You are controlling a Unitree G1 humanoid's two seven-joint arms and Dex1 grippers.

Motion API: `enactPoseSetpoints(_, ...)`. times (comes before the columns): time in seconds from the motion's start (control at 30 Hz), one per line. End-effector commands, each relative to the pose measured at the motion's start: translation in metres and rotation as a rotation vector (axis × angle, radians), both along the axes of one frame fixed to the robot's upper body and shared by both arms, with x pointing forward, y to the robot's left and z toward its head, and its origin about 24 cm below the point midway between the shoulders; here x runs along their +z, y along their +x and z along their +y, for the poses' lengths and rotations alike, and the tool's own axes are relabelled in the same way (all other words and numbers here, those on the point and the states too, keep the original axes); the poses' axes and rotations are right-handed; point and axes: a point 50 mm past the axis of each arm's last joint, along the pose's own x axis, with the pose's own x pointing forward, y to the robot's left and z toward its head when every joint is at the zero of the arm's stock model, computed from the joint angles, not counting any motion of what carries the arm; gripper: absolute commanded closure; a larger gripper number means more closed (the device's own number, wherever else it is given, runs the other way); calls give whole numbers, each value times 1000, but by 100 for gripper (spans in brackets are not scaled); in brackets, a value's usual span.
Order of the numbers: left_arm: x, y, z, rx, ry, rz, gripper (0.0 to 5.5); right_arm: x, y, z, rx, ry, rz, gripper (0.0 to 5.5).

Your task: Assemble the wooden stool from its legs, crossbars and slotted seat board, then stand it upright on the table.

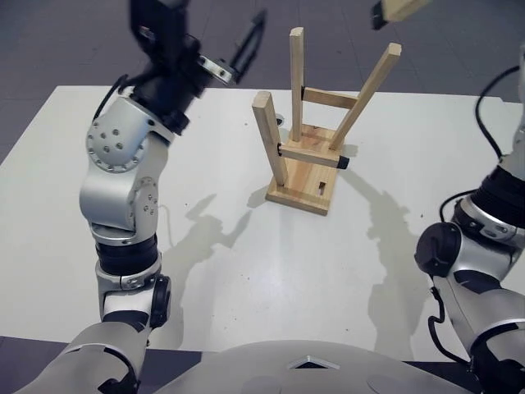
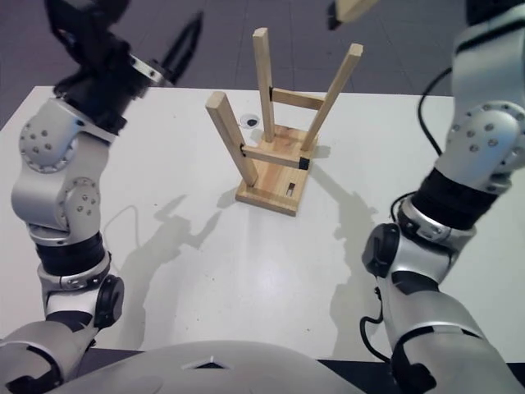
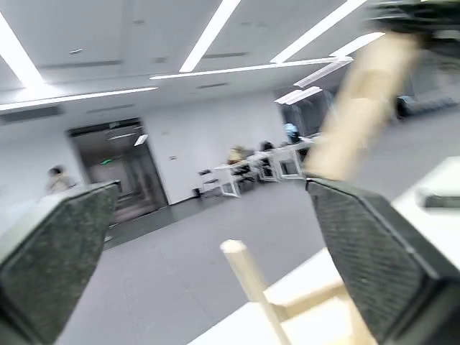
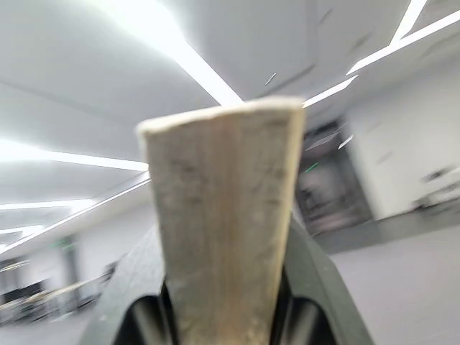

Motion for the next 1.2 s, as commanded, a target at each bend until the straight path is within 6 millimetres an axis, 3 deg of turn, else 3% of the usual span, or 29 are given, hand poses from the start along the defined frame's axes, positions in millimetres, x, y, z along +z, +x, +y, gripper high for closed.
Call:
enactPoseSetpoints(0.03,-19,18,53,304,-245,137,10,-26,-27,-27,-257,-229,146,448)
enactPoseSetpoints(0.17,-66,27,79,489,-327,356,10,-61,-29,-10,-126,-110,300,448)
enactPoseSetpoints(0.27,-99,35,69,529,-305,504,10,-96,-27,18,-19,-36,411,448)
enactPoseSetpoints(0.33,-108,40,58,517,-329,542,10,-116,-28,31,37,77,462,448)
enactPoseSetpoints(0.5,-106,47,39,497,-373,547,10,-153,-36,39,71,294,566,448)
enactPoseSetpoints(0.67,-98,54,32,491,-409,520,10,-177,-39,38,50,394,623,448)
enactPoseSetpoints(0.93,-92,57,27,464,-461,480,10,-197,-41,30,-43,476,631,448)
enactPoseSetpoints(1.2,-85,56,27,465,-484,438,10,-201,-44,13,-122,445,638,448)
